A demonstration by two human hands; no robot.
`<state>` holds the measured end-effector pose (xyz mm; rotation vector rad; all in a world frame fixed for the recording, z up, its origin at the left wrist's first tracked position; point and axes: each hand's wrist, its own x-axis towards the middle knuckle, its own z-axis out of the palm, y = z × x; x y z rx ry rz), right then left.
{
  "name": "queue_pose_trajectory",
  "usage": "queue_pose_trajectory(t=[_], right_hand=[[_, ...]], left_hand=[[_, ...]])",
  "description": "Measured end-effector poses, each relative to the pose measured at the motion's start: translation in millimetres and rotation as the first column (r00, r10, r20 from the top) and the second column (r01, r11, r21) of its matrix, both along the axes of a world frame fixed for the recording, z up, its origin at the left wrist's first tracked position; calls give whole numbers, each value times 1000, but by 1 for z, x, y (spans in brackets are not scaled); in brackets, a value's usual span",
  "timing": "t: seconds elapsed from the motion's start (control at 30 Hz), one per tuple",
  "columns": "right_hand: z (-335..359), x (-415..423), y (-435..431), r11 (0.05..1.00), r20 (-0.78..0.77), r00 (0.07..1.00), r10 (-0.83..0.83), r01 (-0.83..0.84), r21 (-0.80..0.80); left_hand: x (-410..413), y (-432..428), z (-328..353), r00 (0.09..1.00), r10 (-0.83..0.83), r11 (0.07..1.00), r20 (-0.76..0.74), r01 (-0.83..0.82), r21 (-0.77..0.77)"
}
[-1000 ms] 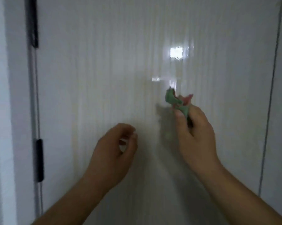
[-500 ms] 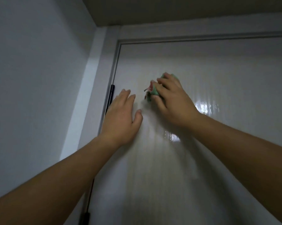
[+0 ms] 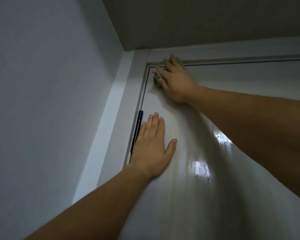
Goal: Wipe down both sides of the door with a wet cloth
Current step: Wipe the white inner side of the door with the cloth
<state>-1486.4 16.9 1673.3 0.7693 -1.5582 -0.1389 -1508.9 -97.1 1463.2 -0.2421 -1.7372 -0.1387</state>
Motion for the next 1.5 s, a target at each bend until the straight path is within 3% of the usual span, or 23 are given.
queue_pose_trajectory(t=[0.17, 0.33, 0.43, 0.5, 0.67, 0.8, 0.97, 1.13, 1.27, 1.43, 1.5], right_hand=[[8, -18, -17, 990, 29, 989, -143, 143, -11], [-3, -24, -22, 949, 53, 965, -257, 241, 203], [14, -16, -22, 940, 64, 942, -330, 323, 108], [19, -15, -29, 940, 84, 936, -341, 339, 36], [7, -26, -36, 932, 31, 941, -337, 328, 155], [18, -15, -44, 942, 120, 935, -333, 335, 6], [-27, -33, 3, 926, 10, 952, -306, 295, 234], [18, -18, 1, 919, 115, 913, -391, 394, -4], [-19, -33, 2, 928, 21, 943, -333, 324, 182], [10, -19, -26, 929, 117, 922, -369, 369, 29], [-2, -20, -34, 937, 75, 935, -346, 341, 80]], left_hand=[[-6, 0, -1, 998, -41, 999, -45, 42, 7], [-8, -4, 0, 997, -62, 998, -48, 62, -2], [-9, -4, -3, 997, -60, 998, -46, 60, -15], [-9, -4, -3, 996, -74, 997, -51, 73, -16], [-9, -6, -7, 996, -78, 997, -53, 76, -35], [-10, -7, -5, 990, -123, 992, -66, 121, -29], [-9, -9, -8, 986, -157, 987, -54, 155, -31], [-10, -9, -10, 986, -140, 990, -94, 137, -38], [-9, -8, -15, 979, -175, 984, -108, 172, -36], [-12, -9, -15, 976, -184, 983, -120, 181, -35], [-12, -10, -15, 973, -195, 981, -121, 193, -28]])
